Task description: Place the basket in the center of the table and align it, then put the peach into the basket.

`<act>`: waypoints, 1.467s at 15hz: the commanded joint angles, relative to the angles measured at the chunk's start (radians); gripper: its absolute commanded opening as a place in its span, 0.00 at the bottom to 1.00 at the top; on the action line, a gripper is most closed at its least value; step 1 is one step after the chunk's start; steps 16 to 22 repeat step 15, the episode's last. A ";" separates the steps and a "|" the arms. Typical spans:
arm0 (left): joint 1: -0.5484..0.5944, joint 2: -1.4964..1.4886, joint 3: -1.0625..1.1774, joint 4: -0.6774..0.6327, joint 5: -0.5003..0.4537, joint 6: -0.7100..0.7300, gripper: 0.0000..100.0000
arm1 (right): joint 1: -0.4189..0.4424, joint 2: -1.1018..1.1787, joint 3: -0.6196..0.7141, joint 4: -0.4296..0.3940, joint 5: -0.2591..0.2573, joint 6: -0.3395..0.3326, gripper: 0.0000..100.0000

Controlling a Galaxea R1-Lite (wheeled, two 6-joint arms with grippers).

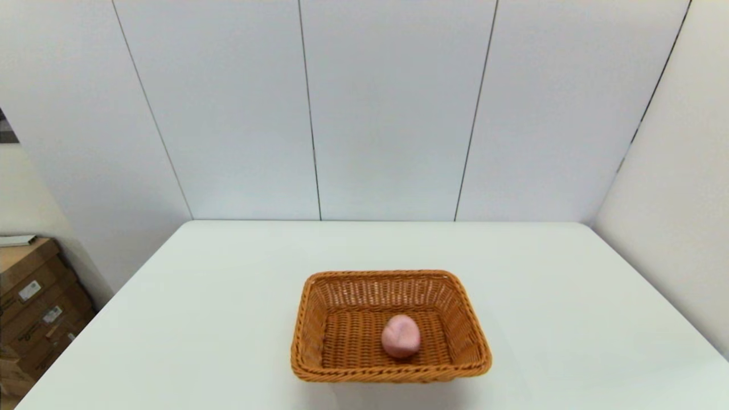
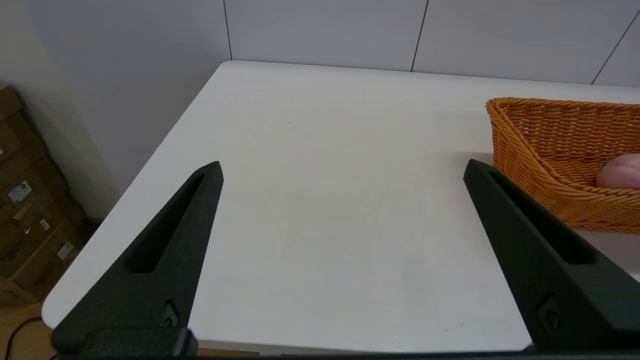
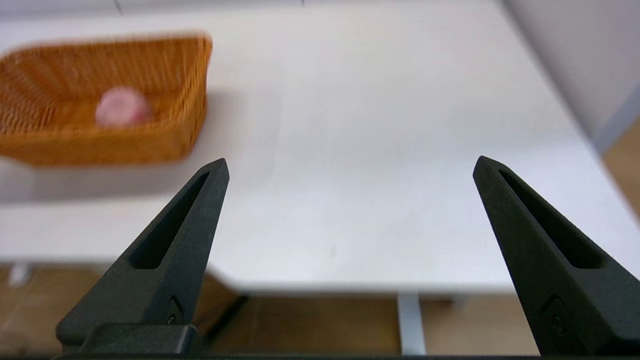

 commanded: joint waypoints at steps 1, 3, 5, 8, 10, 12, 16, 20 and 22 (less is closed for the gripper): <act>0.000 0.001 0.000 0.000 0.001 -0.001 1.00 | -0.001 -0.064 0.181 -0.177 -0.018 -0.077 1.00; 0.000 0.001 0.000 0.000 0.001 -0.001 1.00 | -0.001 -0.063 0.210 -0.242 -0.024 -0.063 1.00; 0.000 0.001 0.000 0.000 0.001 -0.001 1.00 | -0.001 -0.063 0.212 -0.248 -0.030 -0.046 1.00; 0.002 0.001 0.000 0.000 0.001 -0.001 1.00 | -0.001 -0.063 0.213 -0.248 -0.030 -0.040 1.00; 0.000 0.001 -0.001 0.000 0.001 -0.001 1.00 | -0.001 -0.063 0.213 -0.248 -0.032 -0.039 1.00; 0.000 0.001 0.000 0.000 0.001 -0.001 1.00 | -0.001 -0.063 0.213 -0.248 -0.032 -0.039 1.00; 0.000 0.001 0.000 0.000 0.001 -0.001 1.00 | -0.001 -0.063 0.213 -0.248 -0.032 -0.039 1.00; 0.000 0.001 0.000 0.000 0.001 -0.001 1.00 | -0.001 -0.063 0.213 -0.248 -0.032 -0.039 1.00; 0.000 0.001 0.000 0.000 0.001 -0.001 1.00 | -0.001 -0.063 0.213 -0.248 -0.032 -0.039 1.00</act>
